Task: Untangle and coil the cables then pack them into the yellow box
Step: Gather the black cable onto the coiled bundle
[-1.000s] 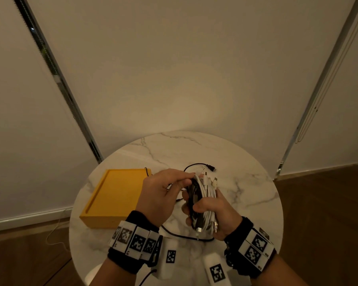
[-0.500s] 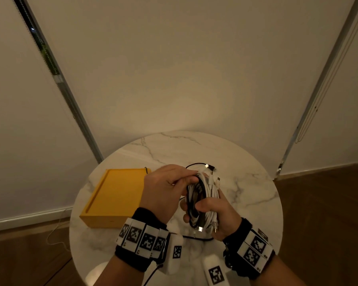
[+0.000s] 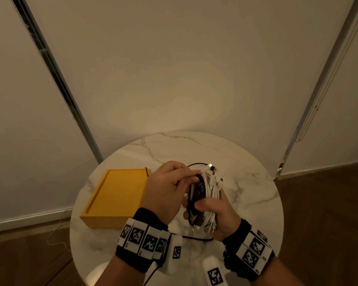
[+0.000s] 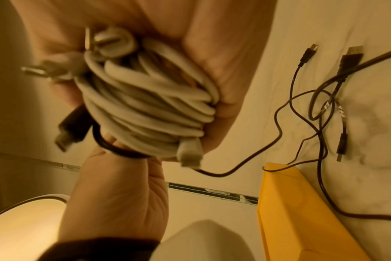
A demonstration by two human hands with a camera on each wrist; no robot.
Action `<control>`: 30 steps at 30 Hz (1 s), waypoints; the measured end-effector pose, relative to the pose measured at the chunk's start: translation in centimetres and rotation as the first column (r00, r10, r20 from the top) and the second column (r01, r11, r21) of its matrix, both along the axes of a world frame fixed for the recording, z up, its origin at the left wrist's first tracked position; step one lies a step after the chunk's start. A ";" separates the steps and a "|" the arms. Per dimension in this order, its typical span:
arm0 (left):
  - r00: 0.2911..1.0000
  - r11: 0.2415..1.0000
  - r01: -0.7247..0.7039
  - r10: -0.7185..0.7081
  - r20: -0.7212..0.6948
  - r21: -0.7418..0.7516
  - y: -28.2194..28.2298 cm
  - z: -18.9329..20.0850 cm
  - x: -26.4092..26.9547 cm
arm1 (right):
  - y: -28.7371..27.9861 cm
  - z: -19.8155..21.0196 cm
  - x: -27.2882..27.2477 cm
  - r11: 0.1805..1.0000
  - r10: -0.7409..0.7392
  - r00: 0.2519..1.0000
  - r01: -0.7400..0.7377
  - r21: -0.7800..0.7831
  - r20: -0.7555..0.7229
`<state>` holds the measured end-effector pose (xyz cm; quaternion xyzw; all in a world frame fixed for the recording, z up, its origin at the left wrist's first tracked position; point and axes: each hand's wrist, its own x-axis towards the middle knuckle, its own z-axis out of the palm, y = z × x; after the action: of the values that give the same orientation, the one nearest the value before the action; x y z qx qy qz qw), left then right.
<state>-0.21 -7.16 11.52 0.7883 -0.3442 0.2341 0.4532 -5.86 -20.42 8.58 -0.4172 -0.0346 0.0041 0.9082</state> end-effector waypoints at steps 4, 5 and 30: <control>1.000 0.997 -0.007 0.008 -0.008 0.078 0.1 0.2 -0.4 | -0.1 -0.1 0.0 1.000 -0.018 1.000 0.018 0.007 -0.019; 0.999 0.993 -0.039 0.037 0.020 0.107 0.1 0.5 -0.6 | -0.1 -0.1 0.0 1.000 -0.022 1.000 0.022 -0.003 -0.020; 0.984 1.000 0.011 -0.010 -0.178 0.005 0.3 1.5 -0.9 | 0.1 0.8 0.3 0.962 -0.111 0.992 0.121 -0.244 0.052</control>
<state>-1.10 -6.86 13.04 0.8056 -0.3071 0.1592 0.4810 -5.56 -20.35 9.35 -0.5281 -0.0265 -0.0527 0.8471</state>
